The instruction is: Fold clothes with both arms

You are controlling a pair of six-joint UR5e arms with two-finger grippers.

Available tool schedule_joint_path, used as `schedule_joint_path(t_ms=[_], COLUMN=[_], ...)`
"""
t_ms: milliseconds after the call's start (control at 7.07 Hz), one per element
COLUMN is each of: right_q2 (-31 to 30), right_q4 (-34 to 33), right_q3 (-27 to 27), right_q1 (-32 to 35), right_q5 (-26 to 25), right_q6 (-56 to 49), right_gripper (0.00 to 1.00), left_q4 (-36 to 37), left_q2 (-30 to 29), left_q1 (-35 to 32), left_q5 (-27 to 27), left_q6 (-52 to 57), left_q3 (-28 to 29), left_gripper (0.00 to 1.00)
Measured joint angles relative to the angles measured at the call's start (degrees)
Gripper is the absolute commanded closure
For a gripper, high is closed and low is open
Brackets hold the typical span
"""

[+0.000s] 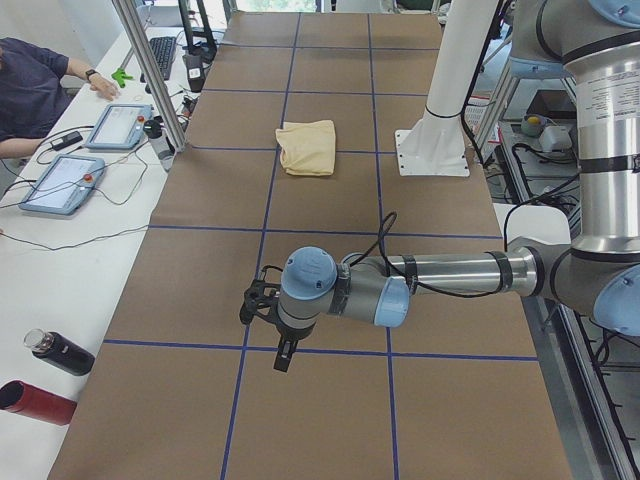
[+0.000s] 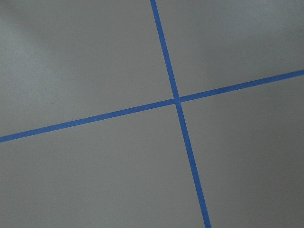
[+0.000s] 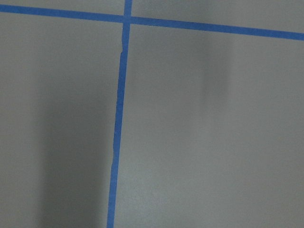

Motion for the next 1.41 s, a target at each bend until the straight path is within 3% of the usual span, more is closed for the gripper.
schedule_joint_path(t_ms=[1414], right_q2=[-0.08], right_q4=[1.58], right_q3=[1.34], right_q1=[0.02], right_q5=[0.09], right_q6=[0.13], right_gripper=[0.00], left_q4=[-0.01], left_q2=[2.02], left_q1=[0.00], left_q5=[0.02], left_q6=[0.01], left_q3=[0.16], left_gripper=[0.00])
